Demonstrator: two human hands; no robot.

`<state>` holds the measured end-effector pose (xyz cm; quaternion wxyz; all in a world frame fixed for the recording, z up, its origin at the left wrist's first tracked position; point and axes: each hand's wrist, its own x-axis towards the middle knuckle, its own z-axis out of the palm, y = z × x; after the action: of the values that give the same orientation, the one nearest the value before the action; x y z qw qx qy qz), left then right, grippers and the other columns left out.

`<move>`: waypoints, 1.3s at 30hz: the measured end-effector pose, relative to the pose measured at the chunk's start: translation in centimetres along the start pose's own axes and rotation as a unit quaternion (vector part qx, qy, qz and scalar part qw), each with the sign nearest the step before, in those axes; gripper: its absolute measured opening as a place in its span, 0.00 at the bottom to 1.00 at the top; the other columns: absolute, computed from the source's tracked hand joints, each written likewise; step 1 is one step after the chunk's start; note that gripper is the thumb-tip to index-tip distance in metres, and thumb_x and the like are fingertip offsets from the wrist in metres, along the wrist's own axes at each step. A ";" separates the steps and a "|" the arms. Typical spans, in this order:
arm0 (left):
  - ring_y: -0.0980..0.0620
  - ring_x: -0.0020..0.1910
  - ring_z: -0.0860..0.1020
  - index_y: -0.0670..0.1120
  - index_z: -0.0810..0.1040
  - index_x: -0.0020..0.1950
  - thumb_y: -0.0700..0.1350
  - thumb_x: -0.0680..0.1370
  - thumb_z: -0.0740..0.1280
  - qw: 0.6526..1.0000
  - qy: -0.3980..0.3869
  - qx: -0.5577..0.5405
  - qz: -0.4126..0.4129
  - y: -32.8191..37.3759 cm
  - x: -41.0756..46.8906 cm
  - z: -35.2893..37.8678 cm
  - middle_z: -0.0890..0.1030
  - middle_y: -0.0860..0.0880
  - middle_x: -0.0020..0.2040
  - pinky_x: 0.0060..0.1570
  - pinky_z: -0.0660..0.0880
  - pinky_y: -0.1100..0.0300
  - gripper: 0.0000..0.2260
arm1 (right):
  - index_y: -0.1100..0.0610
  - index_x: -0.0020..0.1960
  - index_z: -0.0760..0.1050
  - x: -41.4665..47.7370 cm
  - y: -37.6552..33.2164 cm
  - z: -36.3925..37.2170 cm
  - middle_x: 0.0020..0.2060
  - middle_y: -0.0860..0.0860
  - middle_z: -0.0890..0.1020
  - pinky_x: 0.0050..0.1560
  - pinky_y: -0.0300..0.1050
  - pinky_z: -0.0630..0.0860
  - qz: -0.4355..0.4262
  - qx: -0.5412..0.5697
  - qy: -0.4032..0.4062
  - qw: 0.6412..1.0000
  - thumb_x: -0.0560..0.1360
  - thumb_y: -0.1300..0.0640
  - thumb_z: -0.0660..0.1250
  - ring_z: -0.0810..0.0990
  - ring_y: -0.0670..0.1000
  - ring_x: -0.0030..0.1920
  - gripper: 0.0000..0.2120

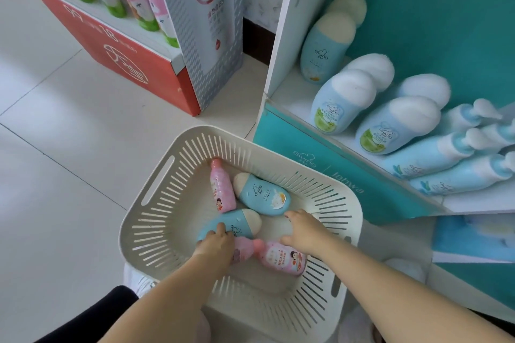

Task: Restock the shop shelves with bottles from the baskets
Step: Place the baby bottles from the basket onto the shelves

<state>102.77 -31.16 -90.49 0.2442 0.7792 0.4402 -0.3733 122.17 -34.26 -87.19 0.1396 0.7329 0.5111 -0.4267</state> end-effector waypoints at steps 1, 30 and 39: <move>0.45 0.61 0.71 0.41 0.65 0.67 0.39 0.78 0.59 1.000 0.004 0.003 0.002 0.0 0.0 -0.1 0.63 0.43 0.65 0.57 0.72 0.50 0.17 | 0.59 0.72 0.61 0.1 0.0 0.0 0.68 0.56 0.68 0.67 0.46 0.67 0.002 0.008 0.003 1.000 0.74 0.50 0.68 0.69 0.55 0.68 0.31; 0.54 0.42 0.75 0.46 0.67 0.59 0.42 0.68 0.75 0.848 0.221 -0.475 0.077 -3.6 -0.6 -9.7 0.73 0.57 0.44 0.34 0.71 0.73 0.24 | 0.56 0.69 0.62 1.7 -1.1 7.3 0.64 0.55 0.69 0.60 0.50 0.70 -0.011 -0.170 -0.060 0.984 0.72 0.53 0.68 0.70 0.57 0.63 0.28; 0.54 0.44 0.74 0.48 0.68 0.59 0.43 0.68 0.75 0.813 0.255 -0.517 0.085 -3.5 -1.2 -12.2 0.74 0.55 0.46 0.38 0.67 0.68 0.24 | 0.55 0.68 0.59 2.0 -1.5 7.0 0.62 0.53 0.68 0.50 0.46 0.70 -0.039 -0.128 0.021 0.991 0.71 0.57 0.68 0.72 0.55 0.62 0.29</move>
<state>103.81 -21.39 -82.35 0.5210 0.6398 0.5464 0.1436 117.72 -36.80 -92.55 0.2049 0.6974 0.5924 -0.3475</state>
